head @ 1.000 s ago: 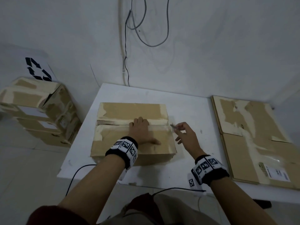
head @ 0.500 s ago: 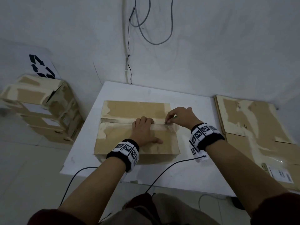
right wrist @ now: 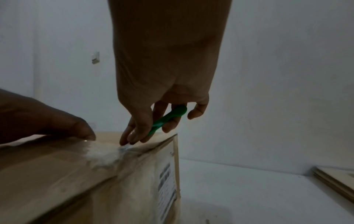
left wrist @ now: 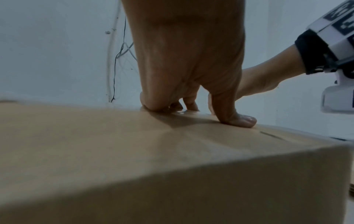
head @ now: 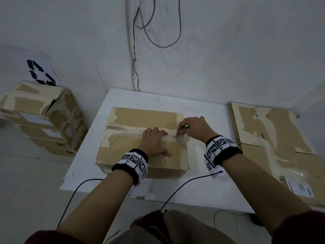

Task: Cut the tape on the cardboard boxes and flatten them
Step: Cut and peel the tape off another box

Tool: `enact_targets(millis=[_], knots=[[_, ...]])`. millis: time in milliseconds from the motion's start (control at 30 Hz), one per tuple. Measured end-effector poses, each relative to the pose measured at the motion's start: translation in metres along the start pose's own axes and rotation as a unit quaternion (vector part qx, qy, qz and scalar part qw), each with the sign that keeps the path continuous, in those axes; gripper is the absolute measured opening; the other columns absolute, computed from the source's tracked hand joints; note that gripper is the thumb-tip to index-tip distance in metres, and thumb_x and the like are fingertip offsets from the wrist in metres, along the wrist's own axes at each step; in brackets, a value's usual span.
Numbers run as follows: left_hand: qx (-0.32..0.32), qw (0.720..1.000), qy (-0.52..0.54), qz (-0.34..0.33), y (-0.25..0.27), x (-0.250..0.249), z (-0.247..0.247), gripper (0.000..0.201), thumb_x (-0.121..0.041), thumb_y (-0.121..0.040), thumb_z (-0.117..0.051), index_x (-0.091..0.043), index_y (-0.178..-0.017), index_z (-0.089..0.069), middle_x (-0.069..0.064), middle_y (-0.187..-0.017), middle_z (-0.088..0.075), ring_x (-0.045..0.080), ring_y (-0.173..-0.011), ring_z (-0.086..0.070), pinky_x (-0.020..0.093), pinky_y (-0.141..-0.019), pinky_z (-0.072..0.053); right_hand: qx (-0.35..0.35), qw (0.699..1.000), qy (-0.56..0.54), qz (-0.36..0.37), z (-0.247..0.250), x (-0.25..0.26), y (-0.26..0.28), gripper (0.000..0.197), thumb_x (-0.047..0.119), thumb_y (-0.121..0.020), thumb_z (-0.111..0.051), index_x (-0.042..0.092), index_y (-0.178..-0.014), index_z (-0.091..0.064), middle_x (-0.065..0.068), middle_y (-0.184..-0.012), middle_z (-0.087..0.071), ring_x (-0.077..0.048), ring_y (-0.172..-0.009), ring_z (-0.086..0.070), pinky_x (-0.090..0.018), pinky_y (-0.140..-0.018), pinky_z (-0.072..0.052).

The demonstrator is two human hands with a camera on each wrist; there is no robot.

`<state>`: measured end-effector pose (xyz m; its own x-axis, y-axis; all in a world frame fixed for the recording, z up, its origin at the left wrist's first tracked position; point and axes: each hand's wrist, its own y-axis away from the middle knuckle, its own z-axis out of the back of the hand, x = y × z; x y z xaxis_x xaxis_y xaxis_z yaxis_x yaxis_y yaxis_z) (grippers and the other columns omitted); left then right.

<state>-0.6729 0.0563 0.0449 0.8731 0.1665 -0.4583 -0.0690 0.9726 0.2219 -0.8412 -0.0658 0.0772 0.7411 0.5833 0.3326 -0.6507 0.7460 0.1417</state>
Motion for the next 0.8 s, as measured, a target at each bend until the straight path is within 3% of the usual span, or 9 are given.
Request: enact_targets(millis=[133,233,333,433,533,600,667,800], knots=[[-0.022,1.0,0.015,-0.001,0.001,-0.001,-0.004,0.083,-0.054,-0.063,-0.08,-0.027,-0.134,-0.045,-0.001,-0.124,-0.044,0.023,-0.118,-0.032,0.032,-0.099,-0.02,-0.005,0.999,-0.035,-0.028,0.002,-0.012,0.006,0.015,0.022,-0.084,-0.067,0.035,-0.078,-0.073,0.021,-0.085,-0.066,-0.003,-0.089,-0.057,-0.037,-0.093,-0.029],[-0.038,0.999,0.016,-0.007,0.002,-0.003,-0.005,0.082,-0.052,-0.062,-0.082,-0.027,-0.132,-0.047,-0.002,-0.122,-0.044,0.022,-0.117,-0.032,0.03,-0.098,-0.019,-0.016,0.999,-0.048,-0.019,-0.006,-0.013,0.01,0.02,0.018,-0.082,-0.066,0.034,-0.075,-0.073,0.02,-0.083,-0.067,-0.002,-0.085,-0.06,-0.036,-0.091,-0.038],[-0.041,0.999,0.024,0.001,0.001,-0.003,-0.005,0.081,-0.051,-0.062,-0.082,-0.027,-0.132,-0.048,-0.002,-0.123,-0.044,0.022,-0.117,-0.032,0.029,-0.098,-0.019,-0.019,0.987,-0.152,-0.037,-0.014,-0.022,0.015,0.022,0.014,-0.08,-0.071,0.035,-0.071,-0.073,0.017,-0.08,-0.07,0.0,-0.082,-0.062,-0.028,-0.083,-0.046],[-0.039,0.999,0.024,0.004,0.0,-0.004,-0.006,0.081,-0.05,-0.062,-0.082,-0.027,-0.131,-0.048,-0.002,-0.122,-0.044,0.022,-0.117,-0.032,0.031,-0.1,-0.019,-0.016,0.967,-0.249,-0.053,-0.015,-0.034,0.025,0.017,0.009,-0.082,-0.073,0.026,-0.078,-0.075,0.004,-0.069,-0.07,0.002,-0.065,-0.059,-0.018,-0.068,-0.043],[-0.039,0.999,0.025,-0.002,-0.002,-0.004,-0.006,0.08,-0.049,-0.061,-0.083,-0.027,-0.13,-0.049,-0.002,-0.121,-0.045,0.022,-0.117,-0.033,0.031,-0.101,-0.02,-0.021,0.953,-0.288,-0.089,-0.019,-0.036,0.029,0.01,0.006,-0.083,-0.072,0.014,-0.085,-0.077,0.017,-0.056,-0.065,0.008,-0.057,-0.056,-0.008,-0.058,-0.037],[-0.043,0.999,0.021,-0.004,-0.003,-0.003,-0.005,0.08,-0.049,-0.061,-0.083,-0.027,-0.13,-0.049,-0.002,-0.121,-0.045,0.023,-0.116,-0.034,0.031,-0.101,-0.021,-0.042,0.953,-0.282,-0.106,-0.026,-0.034,0.029,0.008,0.009,-0.083,-0.072,0.014,-0.086,-0.078,0.02,-0.059,-0.066,0.008,-0.061,-0.058,-0.01,-0.062,-0.04],[-0.046,0.999,0.02,-0.006,-0.003,-0.003,-0.005,0.08,-0.049,-0.061,-0.083,-0.026,-0.13,-0.05,-0.002,-0.121,-0.045,0.023,-0.116,-0.034,0.031,-0.102,-0.021,-0.044,0.945,-0.299,-0.126,-0.029,-0.034,0.03,0.009,0.01,-0.083,-0.073,0.018,-0.084,-0.077,0.013,-0.068,-0.07,0.002,-0.068,-0.061,-0.015,-0.065,-0.043],[-0.052,0.998,0.034,-0.018,-0.003,-0.004,-0.006,0.08,-0.046,-0.06,-0.084,-0.024,-0.129,-0.051,-0.002,-0.119,-0.046,0.023,-0.116,-0.033,0.031,-0.102,-0.023,-0.001,0.927,-0.34,-0.155,-0.017,-0.041,0.037,0.007,0.012,-0.083,-0.075,0.018,-0.085,-0.077,0.004,-0.076,-0.071,-0.003,-0.069,-0.058,-0.018,-0.059,-0.038]])
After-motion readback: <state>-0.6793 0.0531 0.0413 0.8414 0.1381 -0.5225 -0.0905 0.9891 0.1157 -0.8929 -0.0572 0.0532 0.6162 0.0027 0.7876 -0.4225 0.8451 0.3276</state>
